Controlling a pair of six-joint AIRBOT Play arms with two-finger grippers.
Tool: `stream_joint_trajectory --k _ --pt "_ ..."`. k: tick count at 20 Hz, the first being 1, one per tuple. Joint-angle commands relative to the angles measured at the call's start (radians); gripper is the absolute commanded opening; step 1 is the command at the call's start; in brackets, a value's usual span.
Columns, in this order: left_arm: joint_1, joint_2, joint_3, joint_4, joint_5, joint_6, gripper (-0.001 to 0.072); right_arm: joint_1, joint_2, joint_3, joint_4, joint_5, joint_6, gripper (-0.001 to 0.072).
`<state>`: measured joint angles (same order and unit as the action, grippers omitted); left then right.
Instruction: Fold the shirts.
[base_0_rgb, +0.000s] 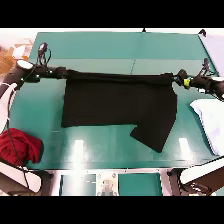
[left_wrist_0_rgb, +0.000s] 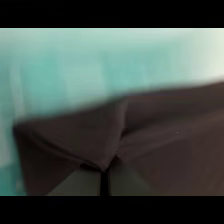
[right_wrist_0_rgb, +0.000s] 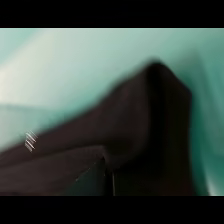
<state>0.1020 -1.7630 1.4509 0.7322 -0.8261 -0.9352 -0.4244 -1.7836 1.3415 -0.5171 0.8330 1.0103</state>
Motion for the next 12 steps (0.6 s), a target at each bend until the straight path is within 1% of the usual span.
stream_joint_trajectory --k 1,6,12 --pt "0.000 -0.002 -0.024 0.169 -0.084 -0.097 0.0025 -0.005 -0.004 -0.011 -0.151 0.043 0.060 0.0019" --pt "0.000 -0.003 -0.055 0.142 -0.085 -0.097 0.0025 -0.002 -0.006 -0.018 -0.154 0.038 0.060 0.0019" --pt "0.000 -0.003 -0.058 0.145 -0.141 -0.117 0.0026 0.005 -0.006 -0.018 -0.154 0.025 0.061 0.0019"
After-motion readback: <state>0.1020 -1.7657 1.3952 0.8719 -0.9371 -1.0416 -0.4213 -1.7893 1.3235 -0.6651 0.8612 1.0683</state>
